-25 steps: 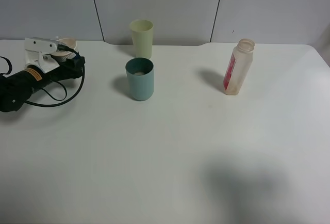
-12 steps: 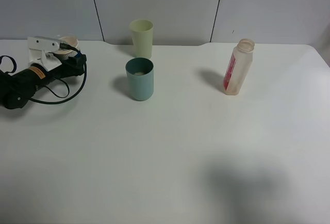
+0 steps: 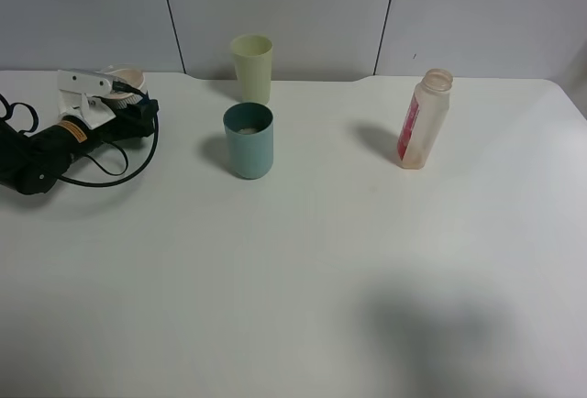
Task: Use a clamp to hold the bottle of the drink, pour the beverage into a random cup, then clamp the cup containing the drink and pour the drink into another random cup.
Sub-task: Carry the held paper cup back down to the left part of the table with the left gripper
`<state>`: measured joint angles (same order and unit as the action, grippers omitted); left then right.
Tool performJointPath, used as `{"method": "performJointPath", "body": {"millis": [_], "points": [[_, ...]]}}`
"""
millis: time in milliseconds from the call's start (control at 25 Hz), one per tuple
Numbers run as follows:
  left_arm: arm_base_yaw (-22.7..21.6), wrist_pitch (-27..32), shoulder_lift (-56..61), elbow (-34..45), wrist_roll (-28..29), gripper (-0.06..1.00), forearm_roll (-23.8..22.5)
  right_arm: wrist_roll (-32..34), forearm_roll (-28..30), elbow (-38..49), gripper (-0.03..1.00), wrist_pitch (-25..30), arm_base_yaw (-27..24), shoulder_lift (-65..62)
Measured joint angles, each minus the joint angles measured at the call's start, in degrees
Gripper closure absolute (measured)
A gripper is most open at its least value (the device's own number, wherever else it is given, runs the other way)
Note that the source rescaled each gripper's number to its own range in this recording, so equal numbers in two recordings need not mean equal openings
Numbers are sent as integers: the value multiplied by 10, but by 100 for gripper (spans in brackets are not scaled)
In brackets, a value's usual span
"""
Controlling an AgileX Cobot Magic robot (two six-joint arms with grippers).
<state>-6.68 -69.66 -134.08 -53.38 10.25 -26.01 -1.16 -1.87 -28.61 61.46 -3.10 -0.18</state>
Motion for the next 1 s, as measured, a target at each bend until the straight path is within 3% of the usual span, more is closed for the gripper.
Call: {"method": "performJointPath", "body": {"millis": [400, 480, 560, 680, 960, 1000], "points": [[0, 0, 0, 0, 0, 94, 0, 0, 0, 0, -3, 0, 0, 0], [0, 0, 0, 0, 2, 82, 1, 0, 0, 0, -3, 0, 0, 0], [0, 0, 0, 0, 5, 63, 2, 0, 0, 0, -3, 0, 0, 0], [0, 0, 0, 0, 19, 53, 2, 0, 0, 0, -3, 0, 0, 0], [0, 0, 0, 0, 59, 41, 0, 0, 0, 0, -3, 0, 0, 0], [0, 0, 1, 0, 80, 26, 0, 0, 0, 0, -3, 0, 0, 0]]}}
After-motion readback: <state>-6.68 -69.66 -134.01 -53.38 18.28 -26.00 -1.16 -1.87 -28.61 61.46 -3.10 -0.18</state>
